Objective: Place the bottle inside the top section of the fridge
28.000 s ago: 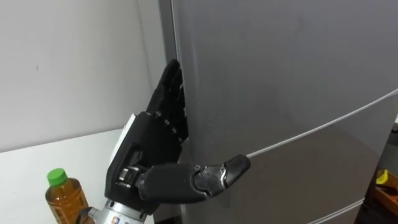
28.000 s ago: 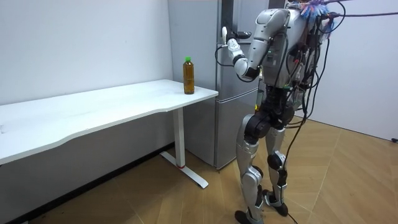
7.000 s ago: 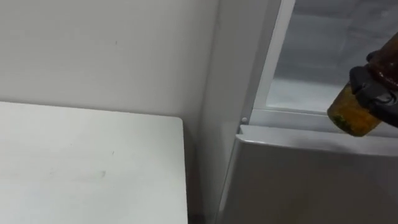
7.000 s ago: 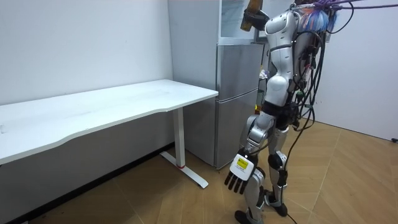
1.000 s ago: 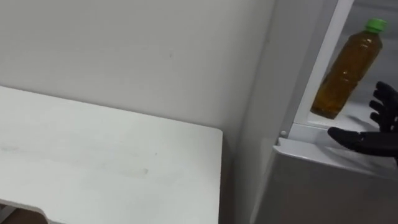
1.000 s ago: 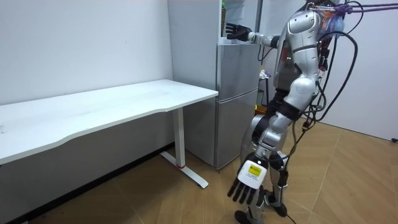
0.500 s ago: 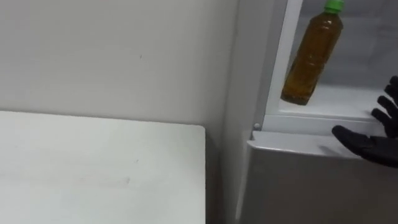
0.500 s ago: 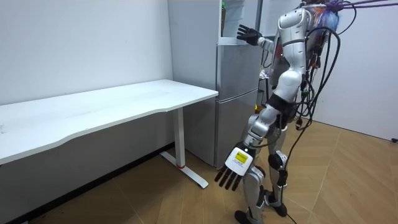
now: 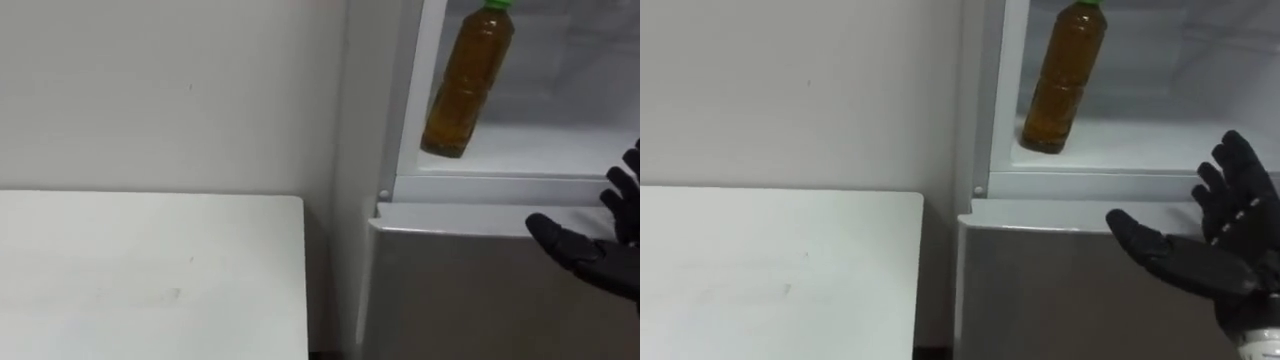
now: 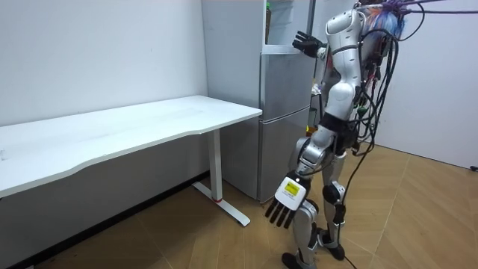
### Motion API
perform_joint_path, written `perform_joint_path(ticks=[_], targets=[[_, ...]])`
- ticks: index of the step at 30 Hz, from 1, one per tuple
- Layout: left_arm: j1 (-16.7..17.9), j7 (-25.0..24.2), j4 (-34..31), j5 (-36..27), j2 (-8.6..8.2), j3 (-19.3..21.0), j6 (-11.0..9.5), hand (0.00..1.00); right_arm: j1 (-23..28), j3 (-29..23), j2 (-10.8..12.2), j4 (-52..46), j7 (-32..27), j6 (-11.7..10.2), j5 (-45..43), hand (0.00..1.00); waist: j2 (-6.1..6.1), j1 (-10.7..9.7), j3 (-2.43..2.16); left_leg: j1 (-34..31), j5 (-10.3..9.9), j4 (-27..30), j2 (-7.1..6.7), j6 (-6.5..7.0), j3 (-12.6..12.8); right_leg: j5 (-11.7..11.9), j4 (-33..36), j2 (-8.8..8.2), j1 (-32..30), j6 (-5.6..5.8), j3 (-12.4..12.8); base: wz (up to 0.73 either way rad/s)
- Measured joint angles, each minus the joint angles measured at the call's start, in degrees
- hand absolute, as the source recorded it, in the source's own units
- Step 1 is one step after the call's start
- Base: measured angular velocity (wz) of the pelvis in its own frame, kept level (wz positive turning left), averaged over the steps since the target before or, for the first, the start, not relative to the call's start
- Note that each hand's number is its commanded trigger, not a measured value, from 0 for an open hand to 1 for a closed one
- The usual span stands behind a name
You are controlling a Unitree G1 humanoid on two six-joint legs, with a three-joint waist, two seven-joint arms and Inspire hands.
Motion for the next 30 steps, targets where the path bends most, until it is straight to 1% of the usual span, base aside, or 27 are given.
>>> perform_joint_path(ticks=[2, 3, 4, 5, 6, 7, 8, 9, 10, 13, 14, 15, 16, 18, 20, 22, 24, 26, 30], targets=[[-0.2, 0.0, 0.0, 0.1, -0.25, -0.1, -0.5, 0.00, 0.5, -0.1, 1.3, -1.0, 0.0, -0.3, 0.3, 0.00, 0.19, -0.3, -0.01, -0.1, 0.0, 0.2, 0.04, 0.02, 0.3, 0.0, 0.6, -0.03, -0.5, 0.00, 0.5, -0.11], [-0.2, 0.0, 0.0, 0.4, -0.46, -0.1, -0.6, 0.00, 0.8, 0.0, 2.6, -1.5, 0.0, -0.7, 0.0, 0.00, 0.39, -0.5, -0.05, -0.1, -0.1, 0.2, 0.11, 0.07, 0.7, 0.0, 0.6, -0.01, -0.7, 0.00, 0.9, -0.14], [-0.2, 0.0, 0.0, 0.4, -0.88, -0.1, -0.7, 0.00, 1.5, 0.0, 3.8, -1.9, 0.2, -1.3, -0.3, 0.00, 0.75, -0.8, -0.17, -0.1, -0.1, 0.1, 0.12, 0.15, 1.0, 0.0, 0.7, -0.04, -0.7, 0.00, 1.1, -0.13], [-0.2, 0.0, 0.0, 0.3, -1.14, -0.1, -0.7, 0.00, 1.8, -0.1, 4.2, -2.1, 0.2, -1.4, -0.4, 0.00, 0.97, -0.9, -0.22, -0.1, -0.2, 0.0, 0.10, 0.19, 1.1, 0.0, 0.7, -0.09, -0.7, 0.00, 1.2, -0.12], [-0.3, 0.0, 0.4, 0.3, -1.71, -0.2, -0.8, 0.00, 2.5, 0.0, 4.8, -2.2, 0.2, -1.4, -0.4, 0.00, 1.40, -1.1, -0.39, -0.1, -0.2, -0.2, 0.08, 0.26, 1.5, 0.0, 0.9, -0.14, -0.9, 0.00, 1.5, -0.14], [-1.0, 0.0, 1.8, 0.3, -2.11, -0.8, -1.2, 0.00, 3.0, 0.0, 5.5, -2.2, 0.1, -1.5, -0.5, 0.00, 1.93, -1.2, -0.43, 0.1, -0.2, -0.2, 0.08, 0.29, 1.8, 0.0, 1.4, -0.16, -1.2, 0.01, 2.1, -0.17], [-1.4, 0.0, 2.5, 0.3, -2.25, -1.0, -1.3, 0.00, 3.5, 0.0, 6.0, -2.2, 0.0, -1.8, -0.5, 0.00, 2.05, -1.2, -0.46, 0.2, -0.2, -0.1, 0.10, 0.29, 2.0, 0.0, 1.6, -0.16, -1.3, 0.01, 2.4, -0.17], [-1.9, 0.0, 3.6, 0.3, -2.48, -1.0, -1.8, 0.00, 4.7, 0.0, 7.0, -2.3, -0.1, -2.1, -0.5, 0.00, 2.37, -1.2, -0.48, 0.3, -0.2, 0.0, 0.13, 0.29, 2.3, 0.0, 1.6, -0.14, -1.3, 0.01, 2.6, -0.11], [-1.9, 0.0, 4.2, 0.3, -2.54, -1.0, -2.1, 0.00, 5.9, 0.0, 7.6, -2.4, -0.5, -2.1, -0.6, 0.00, 2.53, -1.3, -0.41, 0.5, -0.2, 0.0, 0.13, 0.29, 2.4, 0.0, 1.6, -0.14, -1.3, 0.01, 2.6, -0.08], [-1.5, -0.1, 5.1, 0.3, -2.55, -1.1, -2.9, 0.00, 7.1, 0.0, 8.3, -2.4, -2.2, -2.3, -2.0, 0.00, 3.11, -2.5, -0.11, 0.6, -0.3, 0.0, 0.17, 0.34, 2.8, 0.0, 1.9, -0.17, -1.5, 0.01, 2.9, -0.05], [-1.4, -0.1, 5.2, 0.3, -2.55, -1.1, -3.1, 0.00, 7.1, 0.0, 8.6, -2.4, -2.6, -2.7, -2.7, 0.00, 3.31, -2.8, -0.11, 0.5, -0.3, 0.0, 0.19, 0.33, 2.9, 0.0, 2.0, -0.15, -1.8, 0.01, 3.1, -0.10], [-1.2, -0.1, 5.4, 0.3, -2.55, -1.2, -3.4, 0.00, 7.2, -0.1, 8.8, -2.4, -3.6, -3.7, -4.1, 0.00, 3.63, -3.3, -0.13, 0.5, -0.3, -0.1, 0.20, 0.33, 3.0, 0.0, 2.0, -0.15, -2.1, 0.02, 3.4, -0.10], [-1.2, -0.1, 5.8, 0.4, -2.54, -1.3, -4.1, 0.00, 7.7, 0.0, 8.9, -2.3, -4.6, -4.8, -5.0, 0.00, 3.76, -3.6, -0.09, 0.4, -0.3, -0.2, 0.17, 0.34, 3.2, -0.1, 2.0, -0.12, -2.3, 0.05, 4.1, -0.08], [-1.2, 0.0, 6.2, 0.4, -2.52, -1.9, -4.8, 0.00, 9.2, 0.0, 9.4, -2.3, -6.0, -6.2, -5.0, 0.00, 3.68, -4.0, -0.09, 0.5, -0.3, -0.2, 0.14, 0.34, 3.3, -0.3, 1.7, -0.11, -2.4, 0.11, 4.3, -0.06], [-1.2, 0.0, 6.3, 0.4, -2.64, -2.5, -4.9, 0.00, 10.8, 0.1, 10.4, -1.5, -7.6, -7.0, -5.0, 0.00, 3.49, -4.3, -0.10, 0.4, -0.3, -0.2, 0.12, 0.34, 3.4, -0.3, 1.6, -0.10, -2.5, 0.13, 4.4, -0.02], [-1.5, 0.1, 6.3, 0.2, -2.65, -3.6, -5.2, 0.00, 12.7, 0.1, 11.8, -0.1, -9.7, -7.1, -4.6, 0.00, 3.21, -5.0, -0.14, 0.1, -0.3, 0.2, 0.09, 0.35, 3.4, -0.3, 1.6, -0.11, -2.7, 0.13, 4.3, 0.00], [-1.9, 0.2, 6.2, 0.3, -2.47, -4.7, -5.2, 0.00, 12.8, 0.2, 12.2, 2.7, -11.3, -7.2, -4.1, 0.00, 3.25, -5.7, -0.14, 0.0, -0.3, 0.3, 0.07, 0.38, 3.3, -0.3, 1.6, -0.08, -2.6, 0.19, 4.2, 0.02], [-2.7, 0.7, 6.1, 0.0, -2.47, -5.6, -5.3, 0.00, 12.8, 0.2, 12.3, 5.8, -13.1, -7.2, -3.2, 0.00, 3.38, -5.7, -0.14, 0.1, -0.3, 0.2, 0.05, 0.40, 3.4, -0.3, 1.6, -0.08, -2.6, 0.20, 4.3, -0.02], [-4.0, 1.2, 6.2, -0.2, -2.49, -5.7, -5.4, 0.00, 13.4, 0.2, 12.7, 12.5, -15.7, -7.3, -2.1, 0.00, 3.97, -6.0, -0.19, 0.8, -0.4, -0.6, 0.02, 0.36, 3.5, -0.3, 1.5, -0.05, -2.5, 0.22, 4.3, -0.01]])
